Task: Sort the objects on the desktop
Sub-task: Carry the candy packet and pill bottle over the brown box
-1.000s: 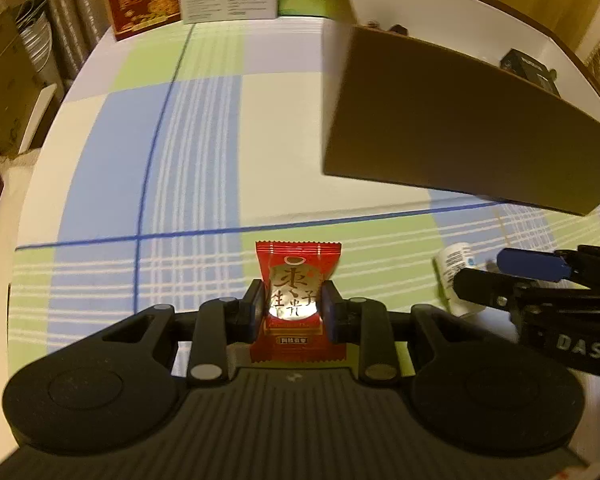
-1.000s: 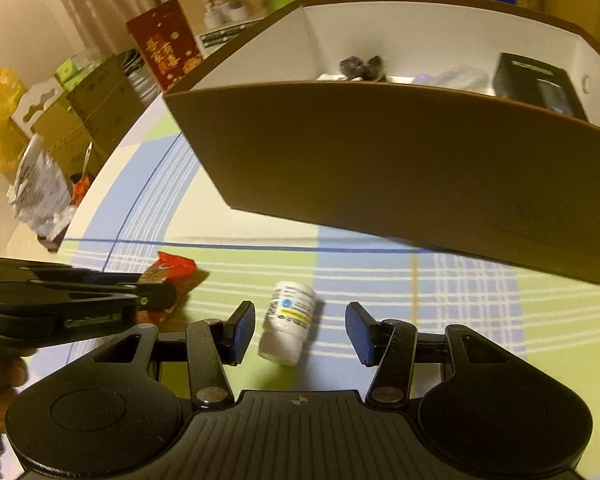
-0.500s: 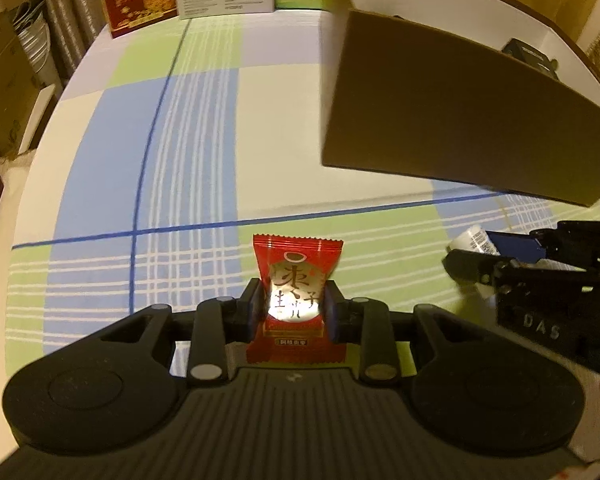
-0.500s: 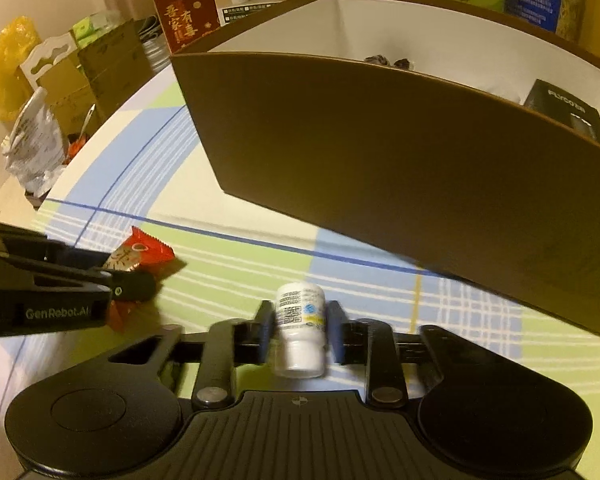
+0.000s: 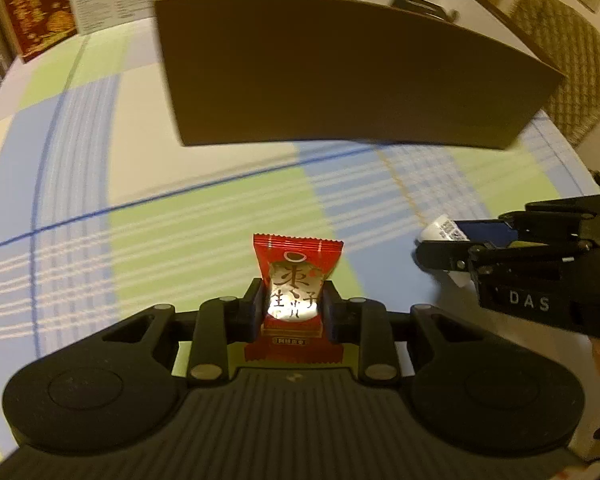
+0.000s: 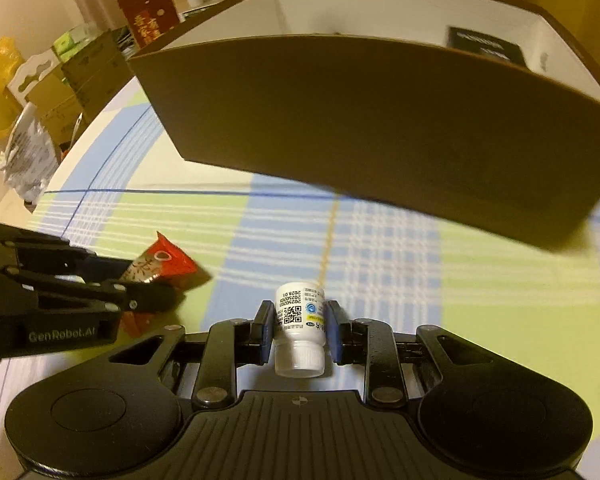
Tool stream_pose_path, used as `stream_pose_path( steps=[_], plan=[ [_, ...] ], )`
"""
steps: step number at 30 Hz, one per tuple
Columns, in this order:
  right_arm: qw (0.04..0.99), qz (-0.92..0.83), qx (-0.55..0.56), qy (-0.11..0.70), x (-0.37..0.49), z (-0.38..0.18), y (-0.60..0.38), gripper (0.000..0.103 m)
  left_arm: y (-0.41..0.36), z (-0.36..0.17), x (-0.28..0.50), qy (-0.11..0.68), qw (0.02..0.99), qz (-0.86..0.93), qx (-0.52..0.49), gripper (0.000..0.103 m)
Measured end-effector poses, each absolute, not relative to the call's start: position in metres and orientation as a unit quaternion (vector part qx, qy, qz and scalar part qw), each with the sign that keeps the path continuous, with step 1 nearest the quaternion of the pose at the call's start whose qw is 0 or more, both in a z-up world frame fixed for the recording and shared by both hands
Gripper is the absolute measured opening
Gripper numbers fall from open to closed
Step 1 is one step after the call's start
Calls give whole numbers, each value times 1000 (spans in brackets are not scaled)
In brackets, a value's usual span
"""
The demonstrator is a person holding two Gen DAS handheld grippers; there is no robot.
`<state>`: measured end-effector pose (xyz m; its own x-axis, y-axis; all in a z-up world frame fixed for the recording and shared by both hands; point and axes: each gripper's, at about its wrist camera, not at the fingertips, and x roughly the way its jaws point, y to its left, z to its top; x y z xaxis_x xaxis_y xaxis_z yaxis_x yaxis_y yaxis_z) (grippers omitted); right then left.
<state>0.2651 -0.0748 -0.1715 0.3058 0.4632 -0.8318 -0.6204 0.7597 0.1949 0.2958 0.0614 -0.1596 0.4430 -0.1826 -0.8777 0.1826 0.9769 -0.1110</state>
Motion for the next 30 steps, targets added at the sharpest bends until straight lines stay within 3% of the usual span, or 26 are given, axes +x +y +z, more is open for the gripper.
stream_pose_path(
  steps=[13,30],
  plan=[
    [796,330,-39,507,253,-149,-119,24,44,-134,280,497,855,-149,0,22],
    [833,375,-15,408,283,-56,-106,24,48,-47,304,403,900,-167,-11,22]
  ],
)
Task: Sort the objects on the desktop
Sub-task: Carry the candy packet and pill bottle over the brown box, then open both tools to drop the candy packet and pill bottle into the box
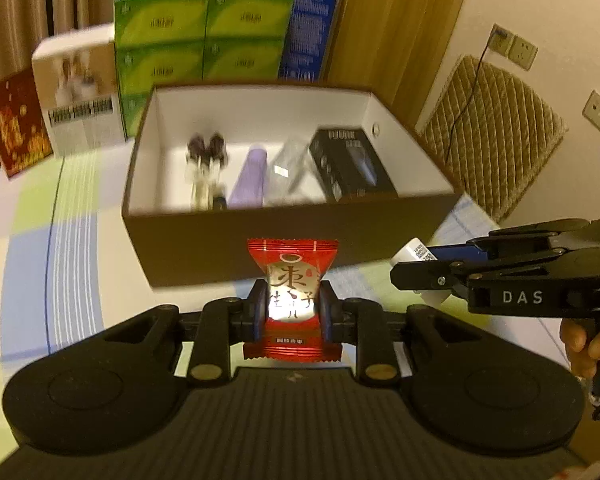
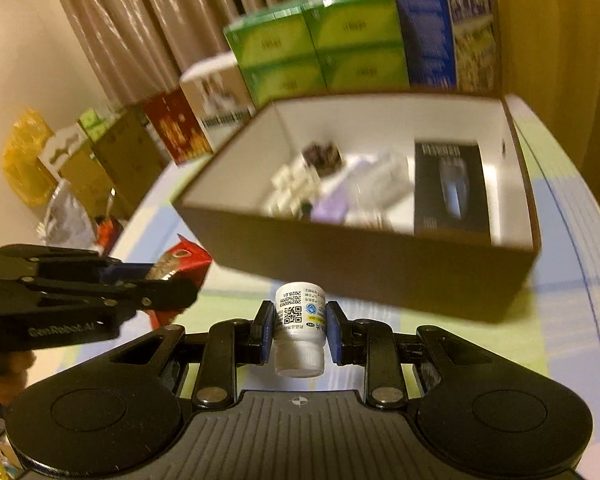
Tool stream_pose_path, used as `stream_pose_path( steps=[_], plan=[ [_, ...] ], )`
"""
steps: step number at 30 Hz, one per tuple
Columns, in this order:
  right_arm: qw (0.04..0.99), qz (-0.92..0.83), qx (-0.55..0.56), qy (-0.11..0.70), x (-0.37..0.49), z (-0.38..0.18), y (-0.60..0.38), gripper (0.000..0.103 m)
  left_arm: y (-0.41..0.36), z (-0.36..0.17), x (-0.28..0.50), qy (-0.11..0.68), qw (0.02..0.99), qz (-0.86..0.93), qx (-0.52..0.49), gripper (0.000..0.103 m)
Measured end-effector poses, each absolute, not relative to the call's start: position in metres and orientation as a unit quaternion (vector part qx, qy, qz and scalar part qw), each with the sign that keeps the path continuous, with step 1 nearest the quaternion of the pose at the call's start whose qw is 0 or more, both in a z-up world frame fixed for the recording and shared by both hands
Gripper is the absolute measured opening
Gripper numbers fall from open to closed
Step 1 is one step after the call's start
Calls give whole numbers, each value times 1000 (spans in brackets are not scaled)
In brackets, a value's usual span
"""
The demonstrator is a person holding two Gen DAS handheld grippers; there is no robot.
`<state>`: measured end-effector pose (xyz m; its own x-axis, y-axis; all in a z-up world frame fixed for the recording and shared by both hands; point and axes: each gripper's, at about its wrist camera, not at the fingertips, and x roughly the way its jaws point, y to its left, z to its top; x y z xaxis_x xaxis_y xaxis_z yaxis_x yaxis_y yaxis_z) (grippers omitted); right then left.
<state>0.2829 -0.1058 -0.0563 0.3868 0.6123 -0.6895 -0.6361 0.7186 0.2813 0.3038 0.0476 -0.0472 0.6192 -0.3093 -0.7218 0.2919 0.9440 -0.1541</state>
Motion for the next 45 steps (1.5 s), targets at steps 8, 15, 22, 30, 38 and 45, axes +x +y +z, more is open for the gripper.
stream_pose_path(
  steps=[8,15,22,30,38,45],
  plan=[
    [846,381,-20,373,319,-30,-90,24,43,-21,341,370,915,-162,14,22],
    [855,373,-24,361,356,-28,-76,24,41,-15,380,364,918,-156,20,22],
    [851,357,-24,385,387,-48,-59,24,48,-23,422,383,912,-147,2,22],
    [832,346,-43,432,404,-88,-38,24,54,-61,454,444,885,-142,-10,22],
    [815,342,-48,466,416,-112,-23,24,59,-92,468,482,867,-129,-14,22],
    [808,341,-49,477,422,-121,-17,24,61,-103,474,495,860,-123,3,22]
  ],
)
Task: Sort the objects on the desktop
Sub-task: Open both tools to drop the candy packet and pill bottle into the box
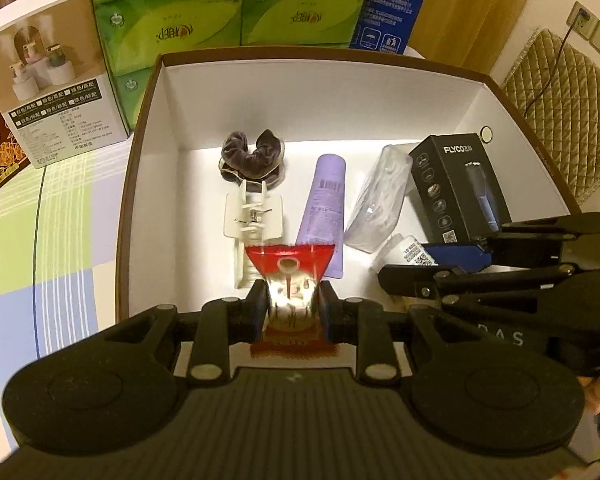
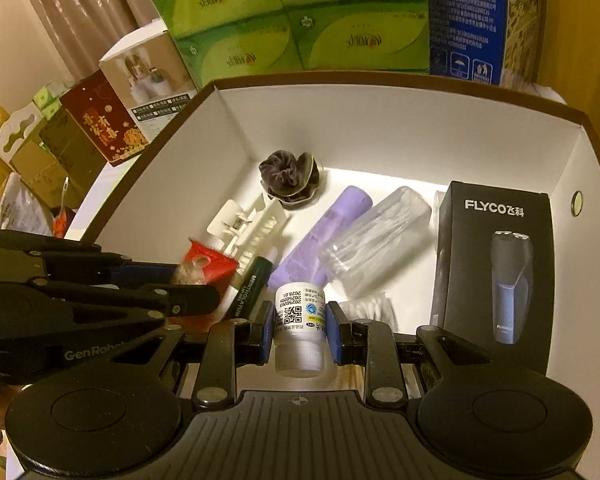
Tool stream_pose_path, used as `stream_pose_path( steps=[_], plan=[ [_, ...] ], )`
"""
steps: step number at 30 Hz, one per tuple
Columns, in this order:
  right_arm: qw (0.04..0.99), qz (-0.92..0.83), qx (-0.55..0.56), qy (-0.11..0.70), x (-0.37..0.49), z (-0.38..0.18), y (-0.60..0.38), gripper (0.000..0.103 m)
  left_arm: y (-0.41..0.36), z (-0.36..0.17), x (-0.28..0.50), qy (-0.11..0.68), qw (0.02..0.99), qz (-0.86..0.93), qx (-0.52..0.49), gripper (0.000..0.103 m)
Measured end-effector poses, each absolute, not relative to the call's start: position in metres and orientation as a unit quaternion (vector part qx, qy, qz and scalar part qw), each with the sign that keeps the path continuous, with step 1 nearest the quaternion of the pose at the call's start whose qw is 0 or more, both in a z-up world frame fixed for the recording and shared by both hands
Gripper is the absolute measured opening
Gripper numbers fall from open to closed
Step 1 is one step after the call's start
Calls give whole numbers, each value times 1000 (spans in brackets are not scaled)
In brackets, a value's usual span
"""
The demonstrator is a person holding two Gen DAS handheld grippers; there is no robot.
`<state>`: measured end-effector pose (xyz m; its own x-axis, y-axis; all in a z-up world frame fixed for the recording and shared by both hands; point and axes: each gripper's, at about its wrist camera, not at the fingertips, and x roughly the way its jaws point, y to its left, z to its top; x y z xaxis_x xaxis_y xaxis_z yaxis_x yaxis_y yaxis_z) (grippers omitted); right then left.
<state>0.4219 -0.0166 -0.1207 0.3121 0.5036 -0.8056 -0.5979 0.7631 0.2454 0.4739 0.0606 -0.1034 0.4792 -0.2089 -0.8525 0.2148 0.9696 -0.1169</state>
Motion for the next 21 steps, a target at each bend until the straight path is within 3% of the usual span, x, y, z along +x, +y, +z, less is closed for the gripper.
stream_pose_path(
  steps=[3,6,11,15,18,21],
  plan=[
    [807,343,-42,480,424,-122,-17,24,64,-103,474,493,861,-124,-5,23],
    [810,345,-36,474,424,-121,-17,25,65,-100,474,491,863,-121,-4,33],
    [814,349,-33,463,422,-116,-19,25,65,-92,469,481,868,-122,-1,37],
    [820,349,-31,452,418,-107,-24,26,65,-85,463,474,872,-122,-4,51],
    [828,346,-31,440,412,-98,-31,39,64,-80,456,468,876,-120,-2,54],
    [842,334,-35,422,403,-88,-42,57,66,-74,449,463,879,-117,-10,67]
  ],
)
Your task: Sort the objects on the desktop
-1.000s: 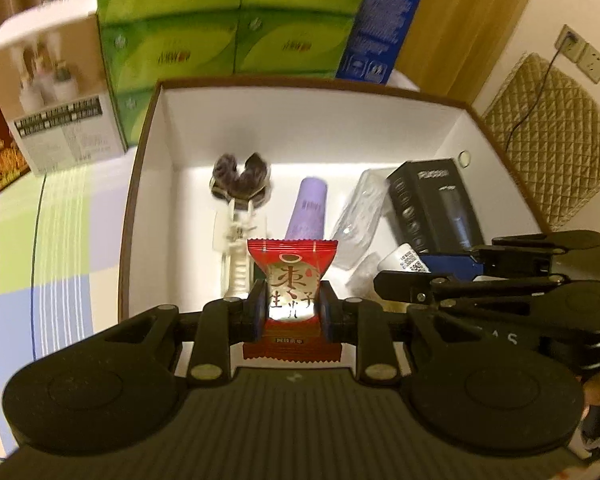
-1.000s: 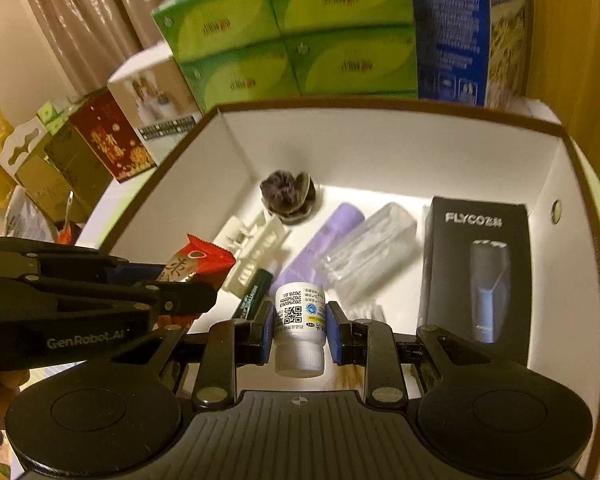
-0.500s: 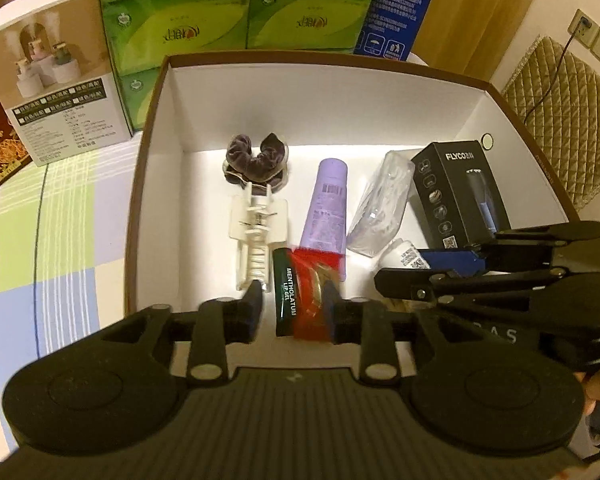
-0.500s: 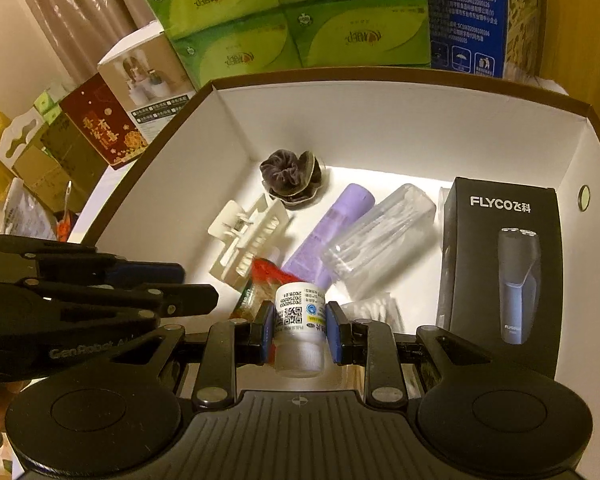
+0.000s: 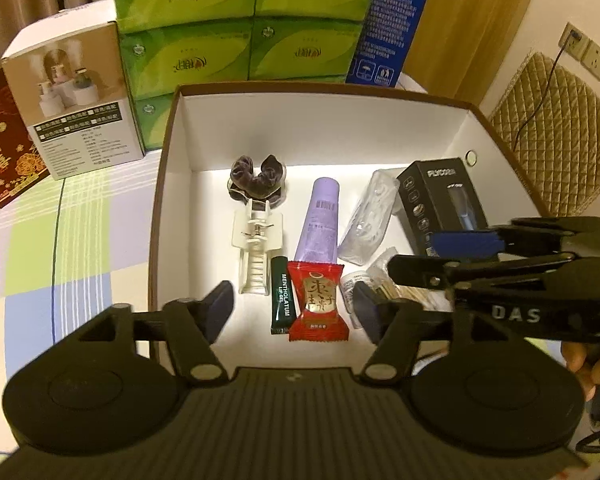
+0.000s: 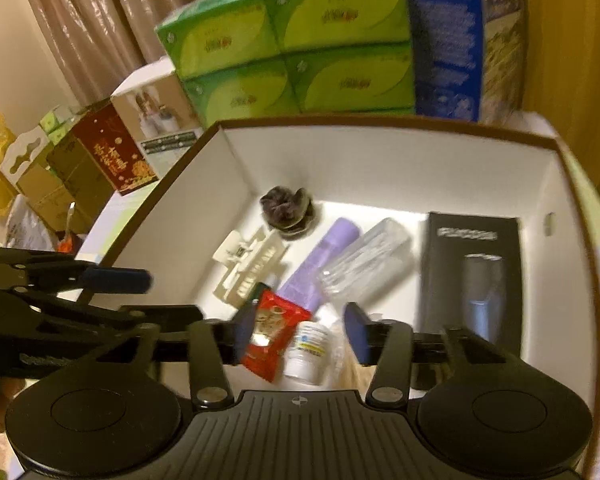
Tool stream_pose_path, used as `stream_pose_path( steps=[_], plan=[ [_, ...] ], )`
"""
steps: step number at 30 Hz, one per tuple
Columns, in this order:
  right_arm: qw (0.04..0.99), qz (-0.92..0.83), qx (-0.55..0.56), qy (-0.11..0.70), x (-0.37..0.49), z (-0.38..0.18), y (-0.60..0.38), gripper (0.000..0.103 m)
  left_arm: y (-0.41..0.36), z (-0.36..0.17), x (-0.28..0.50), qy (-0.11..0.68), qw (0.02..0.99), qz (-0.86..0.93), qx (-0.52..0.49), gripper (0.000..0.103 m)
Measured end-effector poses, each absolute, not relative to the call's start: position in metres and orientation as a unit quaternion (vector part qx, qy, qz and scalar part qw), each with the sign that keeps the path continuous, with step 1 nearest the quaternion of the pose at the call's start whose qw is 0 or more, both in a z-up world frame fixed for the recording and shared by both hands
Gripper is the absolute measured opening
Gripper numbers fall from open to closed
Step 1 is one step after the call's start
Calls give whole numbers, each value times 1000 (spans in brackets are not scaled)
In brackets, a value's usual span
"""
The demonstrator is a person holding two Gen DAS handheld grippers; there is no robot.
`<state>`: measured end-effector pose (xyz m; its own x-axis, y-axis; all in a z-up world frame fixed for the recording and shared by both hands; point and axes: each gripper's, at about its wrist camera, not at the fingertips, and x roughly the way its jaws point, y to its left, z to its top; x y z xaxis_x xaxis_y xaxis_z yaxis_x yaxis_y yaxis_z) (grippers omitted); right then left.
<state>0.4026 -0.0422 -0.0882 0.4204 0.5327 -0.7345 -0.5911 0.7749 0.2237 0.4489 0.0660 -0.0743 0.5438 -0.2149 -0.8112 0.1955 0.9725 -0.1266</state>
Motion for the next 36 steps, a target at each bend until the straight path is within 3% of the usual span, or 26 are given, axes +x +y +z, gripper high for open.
stream_pose_path(
  steps=[4,10,16,36],
  plan=[
    [859,326,-5,394,386,-75,-68,89,68,-61,433,445,889,-103,-7,81],
    [879,300,12,370,359,-54,-98,101,63,-41,404,418,904,-83,10,92],
    [881,295,13,369,330,-38,-117,101,51,-22,368,395,915,-76,23,100],
    [879,303,-13,369,228,-5,-168,101,24,19,246,355,934,-27,36,102]
  ],
)
